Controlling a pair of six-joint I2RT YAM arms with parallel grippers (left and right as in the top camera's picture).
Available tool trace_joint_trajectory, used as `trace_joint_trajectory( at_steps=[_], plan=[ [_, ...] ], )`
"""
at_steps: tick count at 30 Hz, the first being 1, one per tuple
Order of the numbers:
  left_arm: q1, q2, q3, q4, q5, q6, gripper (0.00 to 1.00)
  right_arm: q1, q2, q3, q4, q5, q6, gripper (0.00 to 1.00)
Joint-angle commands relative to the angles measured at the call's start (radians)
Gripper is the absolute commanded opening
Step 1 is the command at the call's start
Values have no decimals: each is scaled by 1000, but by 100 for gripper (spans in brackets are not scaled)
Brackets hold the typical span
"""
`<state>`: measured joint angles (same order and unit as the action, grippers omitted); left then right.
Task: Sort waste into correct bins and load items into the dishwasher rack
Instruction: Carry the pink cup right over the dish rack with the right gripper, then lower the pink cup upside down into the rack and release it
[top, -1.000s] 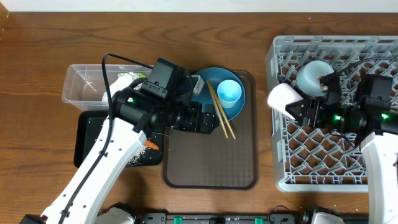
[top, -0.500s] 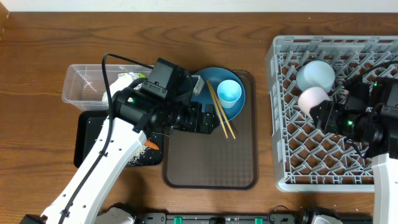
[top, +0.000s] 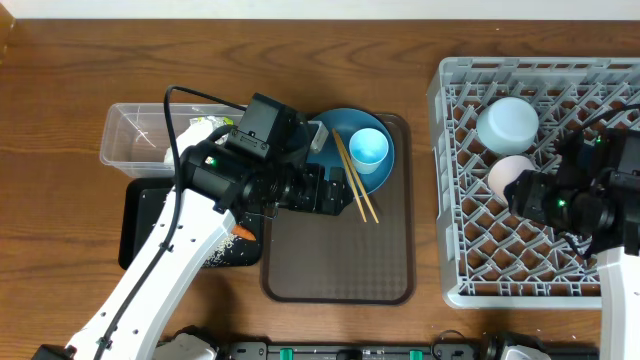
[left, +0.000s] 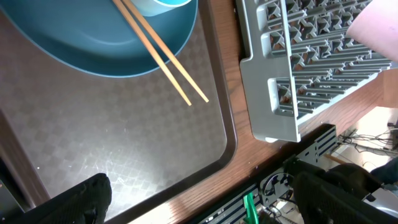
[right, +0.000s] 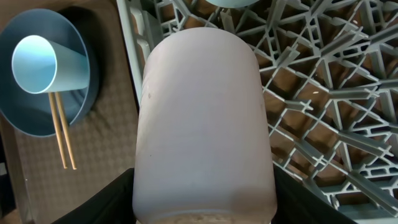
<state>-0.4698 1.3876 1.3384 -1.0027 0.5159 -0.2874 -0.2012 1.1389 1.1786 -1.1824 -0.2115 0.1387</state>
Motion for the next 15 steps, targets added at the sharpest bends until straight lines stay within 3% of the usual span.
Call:
trace_joint_trajectory(
  at_steps=[1, 6, 15],
  plan=[
    [2, 6, -2, -3, -12, 6, 96, 43, 11, 18, 1, 6, 22, 8],
    [2, 6, -2, -3, -12, 6, 96, 119, 56, 18, 16, 11, 34, 7],
    [2, 6, -2, -3, -12, 6, 96, 259, 143, 18, 39, 267, 105, 8]
  ],
)
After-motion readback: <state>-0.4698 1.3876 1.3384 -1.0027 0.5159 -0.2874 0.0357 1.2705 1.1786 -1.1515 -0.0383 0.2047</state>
